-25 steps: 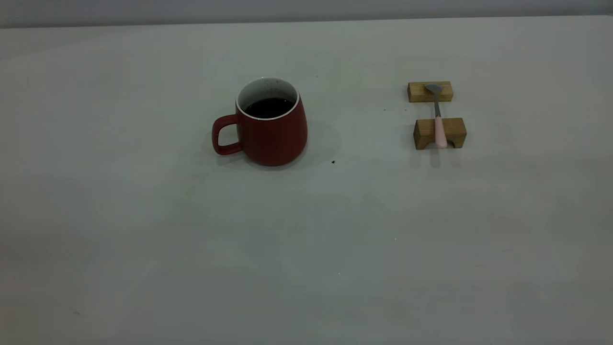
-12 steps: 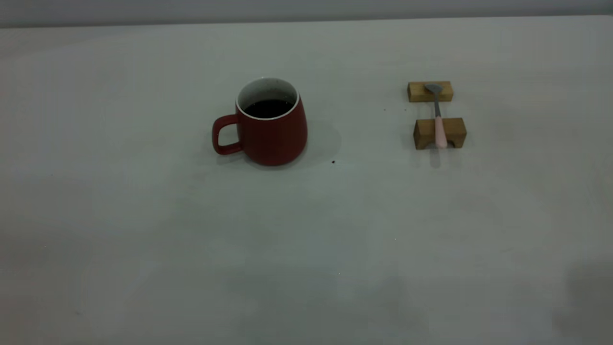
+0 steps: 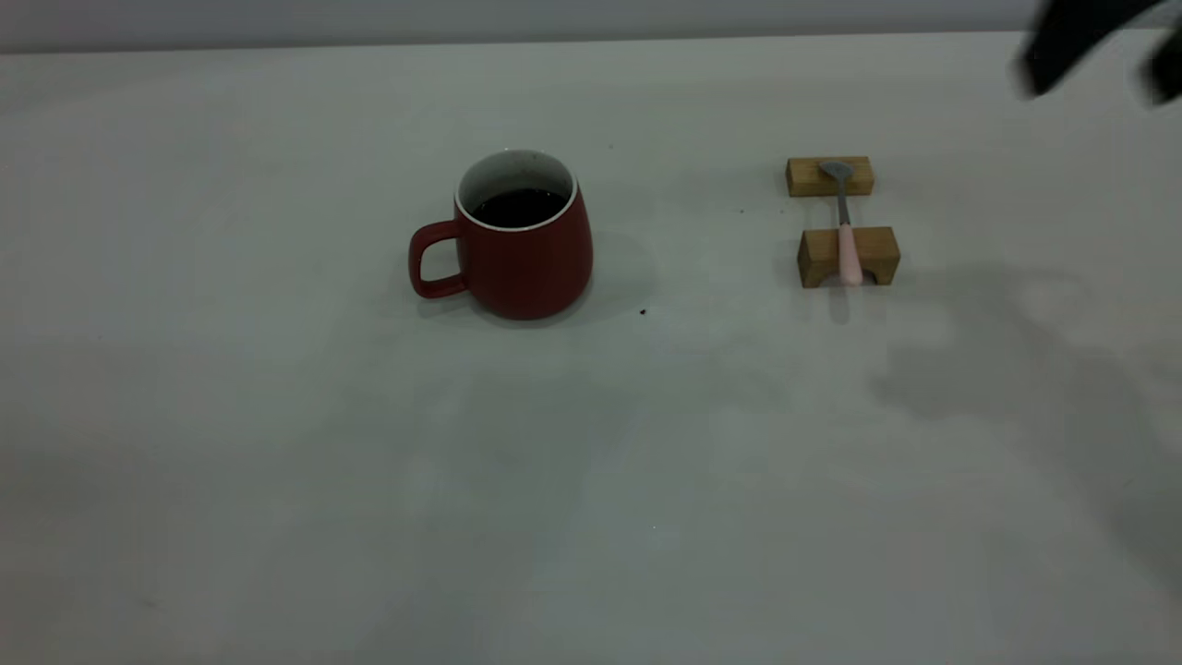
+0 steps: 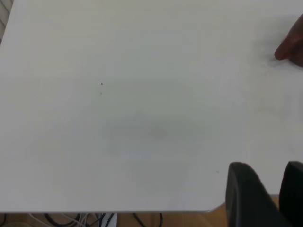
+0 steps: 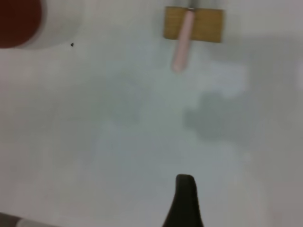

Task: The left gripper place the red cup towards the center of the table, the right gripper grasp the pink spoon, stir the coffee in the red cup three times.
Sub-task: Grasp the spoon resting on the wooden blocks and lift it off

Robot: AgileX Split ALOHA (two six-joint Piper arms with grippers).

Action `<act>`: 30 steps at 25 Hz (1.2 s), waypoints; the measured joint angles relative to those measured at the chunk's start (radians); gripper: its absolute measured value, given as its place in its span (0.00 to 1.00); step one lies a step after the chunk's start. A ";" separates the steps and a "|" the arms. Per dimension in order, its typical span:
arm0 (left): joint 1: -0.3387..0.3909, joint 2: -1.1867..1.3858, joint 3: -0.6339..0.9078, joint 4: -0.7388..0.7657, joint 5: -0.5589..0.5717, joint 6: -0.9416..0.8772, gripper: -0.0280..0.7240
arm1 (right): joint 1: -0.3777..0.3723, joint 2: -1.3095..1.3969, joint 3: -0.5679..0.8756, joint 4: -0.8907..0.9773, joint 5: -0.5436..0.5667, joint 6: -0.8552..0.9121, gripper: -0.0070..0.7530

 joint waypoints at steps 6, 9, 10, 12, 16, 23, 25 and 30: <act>0.000 0.000 0.000 0.000 0.000 0.000 0.37 | 0.052 0.317 -0.239 -0.002 0.055 0.000 0.94; 0.000 0.000 0.000 0.000 0.000 0.000 0.37 | 0.061 0.406 -0.313 -0.010 0.072 0.000 0.94; 0.000 0.000 0.000 0.000 0.000 0.000 0.37 | 0.063 0.424 -0.331 -0.017 0.074 0.001 0.94; 0.000 0.000 0.000 0.000 0.000 0.000 0.37 | 0.075 0.459 -0.355 -0.023 0.072 0.008 0.94; 0.000 0.000 0.000 0.000 0.000 0.000 0.37 | 0.088 0.507 -0.379 -0.024 0.053 0.015 0.93; 0.000 0.000 0.000 0.000 0.000 0.000 0.37 | 0.090 0.561 -0.386 -0.022 0.035 0.017 0.92; 0.000 0.000 0.000 0.000 0.000 0.000 0.37 | 0.092 0.571 -0.386 -0.022 0.021 0.018 0.92; 0.000 0.000 0.000 0.000 0.000 0.000 0.37 | 0.107 0.603 -0.386 -0.013 -0.018 0.019 0.91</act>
